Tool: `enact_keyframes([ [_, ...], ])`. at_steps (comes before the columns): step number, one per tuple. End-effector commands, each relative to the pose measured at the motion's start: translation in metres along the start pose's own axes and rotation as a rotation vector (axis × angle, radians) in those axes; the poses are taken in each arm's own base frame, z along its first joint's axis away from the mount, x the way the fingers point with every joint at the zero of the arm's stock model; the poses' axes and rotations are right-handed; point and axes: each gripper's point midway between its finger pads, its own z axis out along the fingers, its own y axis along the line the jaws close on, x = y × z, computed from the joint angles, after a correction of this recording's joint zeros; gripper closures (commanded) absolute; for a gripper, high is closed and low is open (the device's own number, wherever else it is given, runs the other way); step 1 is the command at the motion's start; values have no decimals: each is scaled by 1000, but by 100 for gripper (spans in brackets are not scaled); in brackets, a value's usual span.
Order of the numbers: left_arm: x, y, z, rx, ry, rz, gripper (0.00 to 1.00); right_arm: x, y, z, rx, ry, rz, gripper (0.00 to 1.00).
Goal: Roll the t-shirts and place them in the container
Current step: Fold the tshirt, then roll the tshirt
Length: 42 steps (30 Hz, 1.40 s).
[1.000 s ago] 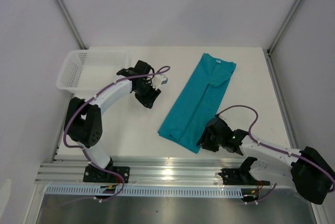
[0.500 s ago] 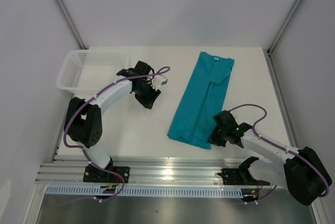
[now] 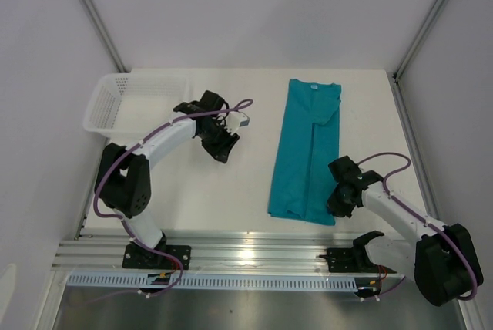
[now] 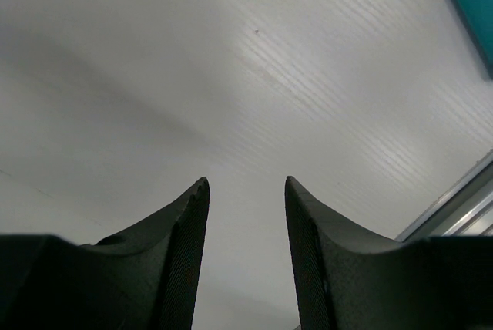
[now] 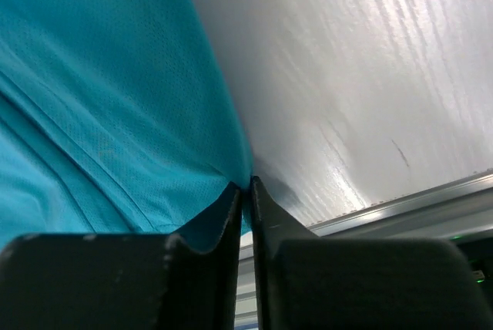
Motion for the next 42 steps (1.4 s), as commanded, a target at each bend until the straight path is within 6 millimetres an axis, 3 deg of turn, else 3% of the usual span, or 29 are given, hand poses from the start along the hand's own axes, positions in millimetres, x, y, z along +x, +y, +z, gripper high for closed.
enact_keyframes([
  [1,-18,-34,-14,96,-74,71,53,-7,2,-8,-13,-5,-7,77],
  [2,-21,-46,-13,123,-80,102,53,-7,3,-9,-14,-5,-7,64],
  [4,-23,-71,-17,210,-118,203,53,-11,6,-18,-28,-17,-10,57],
  [8,-14,-126,-27,307,-156,607,52,-22,13,-33,-66,-62,-17,53],
  [9,2,-131,-21,322,-143,759,51,-22,14,-34,-80,-59,-19,52],
  [11,12,-150,-21,321,-167,1001,49,-20,20,-33,-122,-39,-18,52],
  [12,22,-156,-14,339,-162,1064,48,-18,21,-32,-132,-29,-23,52],
  [14,18,-176,-8,353,-225,1221,45,-14,16,-26,-125,-17,-12,52],
  [15,28,-178,5,366,-223,1297,43,-13,18,-25,-138,-11,-8,52],
  [17,11,-191,17,332,-303,1403,42,-10,15,-22,-139,2,2,52],
  [18,16,-193,30,344,-289,1443,41,-8,13,-18,-136,9,12,52],
  [29,1,-220,78,396,-339,1642,43,20,-3,-8,-111,112,29,54],
  [34,14,-226,86,457,-316,1654,44,22,-3,-9,-113,115,50,55],
  [42,9,-229,96,467,-278,1593,51,19,-2,-12,-108,104,57,57],
])
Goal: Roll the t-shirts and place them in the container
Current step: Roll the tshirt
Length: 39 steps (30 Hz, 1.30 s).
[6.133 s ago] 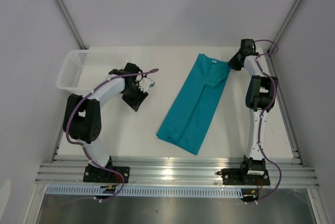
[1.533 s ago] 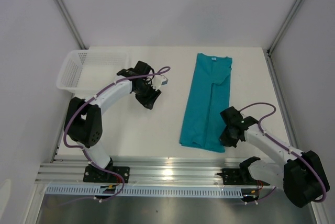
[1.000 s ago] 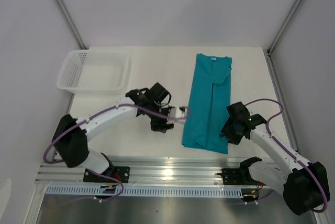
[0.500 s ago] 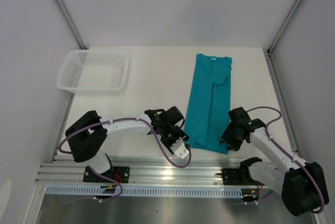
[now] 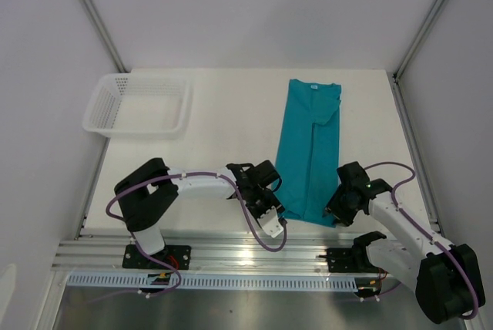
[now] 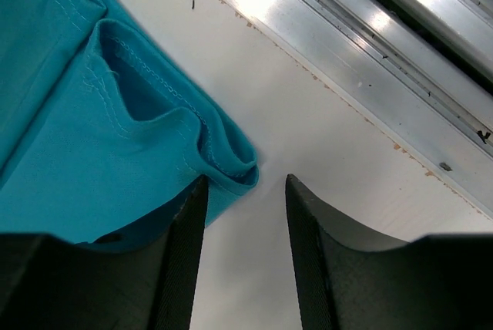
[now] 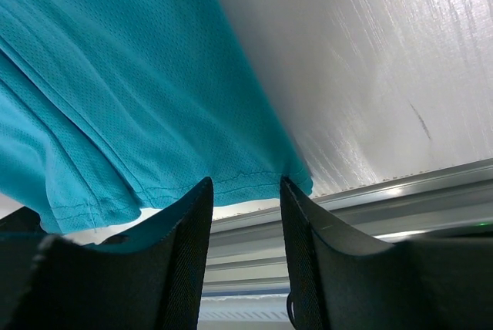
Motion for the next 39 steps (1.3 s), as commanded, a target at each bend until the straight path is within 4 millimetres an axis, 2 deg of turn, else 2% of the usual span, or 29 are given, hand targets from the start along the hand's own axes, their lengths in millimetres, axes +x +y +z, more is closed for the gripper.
enact_keyframes([
  [1,-11,9,0,-14,-36,3,52,-2,3,-7,-3,-6,13,57],
  [4,-6,5,2,-6,-19,-15,55,-12,6,-18,11,-50,0,57],
  [7,-11,10,1,-20,-40,-15,66,-20,5,-24,30,-91,-2,57],
  [8,-15,12,1,-23,-57,-14,76,-20,4,-24,30,-91,-1,57],
  [10,-19,18,-1,-42,-71,-16,82,-19,5,-25,22,-92,18,57],
  [15,-29,22,-2,-47,-109,-24,86,-24,3,-31,11,-139,74,55],
  [20,-31,21,0,-45,-115,-24,99,-31,-1,-35,43,-175,151,55],
  [28,-43,17,4,-30,-155,-54,99,-29,-7,-19,92,-164,213,55],
  [32,-48,15,4,-23,-172,-72,99,-32,-8,-22,106,-181,224,56],
  [34,-47,14,6,-22,-164,-74,99,-43,-9,-28,120,-235,250,55],
  [36,-41,14,7,-23,-138,-57,88,-51,2,-35,76,-262,210,55],
  [37,-40,12,7,-21,-129,-51,77,-54,4,-38,66,-269,211,56],
  [39,-34,10,5,-18,-97,-27,69,-55,7,-42,58,-270,198,56],
])
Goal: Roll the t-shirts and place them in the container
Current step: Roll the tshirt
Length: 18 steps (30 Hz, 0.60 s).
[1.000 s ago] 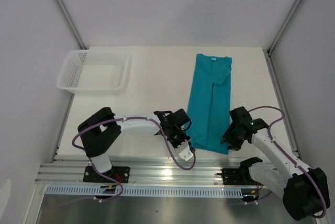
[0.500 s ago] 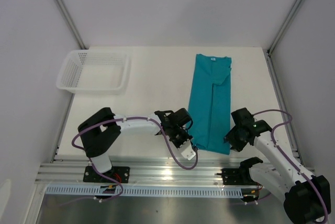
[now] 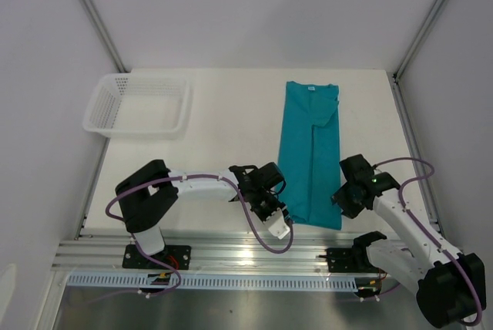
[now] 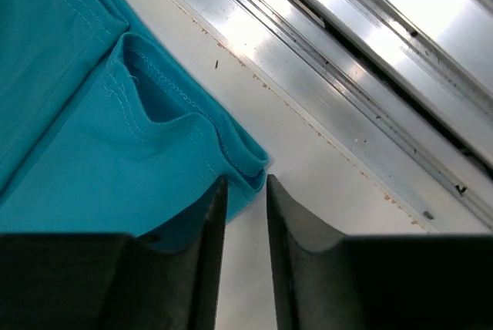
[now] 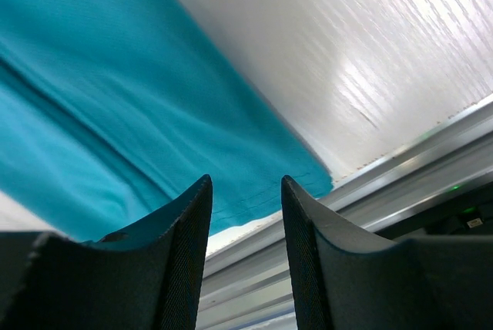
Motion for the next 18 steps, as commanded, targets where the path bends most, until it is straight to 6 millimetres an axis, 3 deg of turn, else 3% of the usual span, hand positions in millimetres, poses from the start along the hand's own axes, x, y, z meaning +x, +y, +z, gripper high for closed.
enact_keyframes([
  [1,-6,2,-1,1,-7,50,63,-21,15,-17,-44,-79,3,56],
  [5,-15,1,-4,12,-42,78,55,-18,9,-14,-31,-72,17,55],
  [13,-18,-7,9,47,-65,60,56,-10,-8,-9,-12,-79,181,56],
  [18,-15,5,14,15,-42,22,57,-5,-16,-10,51,-71,349,57],
])
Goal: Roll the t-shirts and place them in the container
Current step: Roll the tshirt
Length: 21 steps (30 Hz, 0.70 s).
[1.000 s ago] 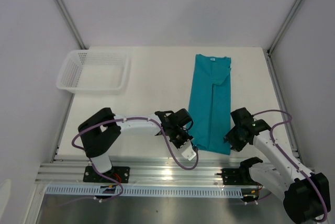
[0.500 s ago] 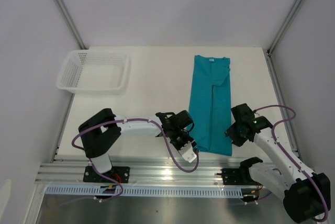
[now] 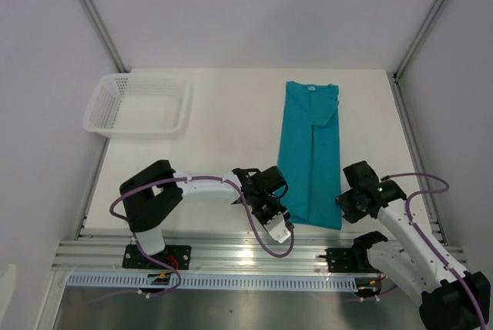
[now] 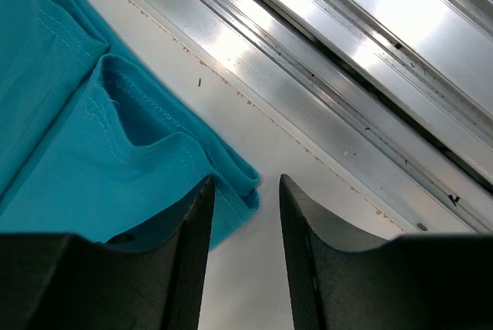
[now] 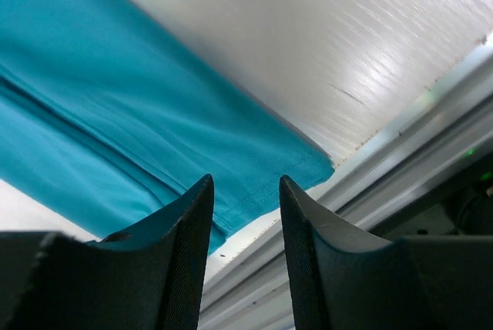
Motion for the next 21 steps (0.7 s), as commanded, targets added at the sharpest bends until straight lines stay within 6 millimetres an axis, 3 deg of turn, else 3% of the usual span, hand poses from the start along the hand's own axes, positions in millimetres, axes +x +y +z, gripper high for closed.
enact_keyframes([
  [1,-10,12,6,-12,-35,-6,58,0,-12,0,88,-22,171,57],
  [5,-11,9,8,2,-31,2,64,9,-20,2,162,-22,251,59],
  [9,-12,12,8,-10,-30,-6,86,14,-18,9,184,-73,235,58],
  [13,-15,21,6,-39,-29,-24,99,16,-26,16,219,-84,238,58],
  [18,-13,38,-2,-111,-4,-111,99,15,-26,20,183,-105,273,57],
  [21,-17,53,-11,-145,-22,-169,99,9,-20,11,153,-117,281,57],
])
